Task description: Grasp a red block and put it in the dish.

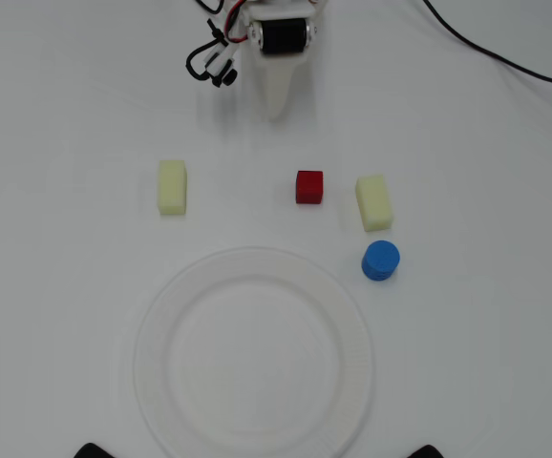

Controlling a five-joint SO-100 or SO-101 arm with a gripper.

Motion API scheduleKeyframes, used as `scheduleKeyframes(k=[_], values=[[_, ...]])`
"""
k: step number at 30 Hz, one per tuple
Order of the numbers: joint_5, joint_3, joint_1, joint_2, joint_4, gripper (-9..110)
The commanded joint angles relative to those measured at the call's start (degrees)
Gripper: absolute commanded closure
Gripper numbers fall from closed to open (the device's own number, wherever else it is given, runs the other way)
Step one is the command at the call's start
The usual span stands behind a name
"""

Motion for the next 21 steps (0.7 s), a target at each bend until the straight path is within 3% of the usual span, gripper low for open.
scheduleKeyframes(k=[1, 21], values=[[-0.9, 6.1, -0.4, 10.4, 1.8, 101], [-0.1, 6.1, -0.3, 10.4, 1.8, 101]])
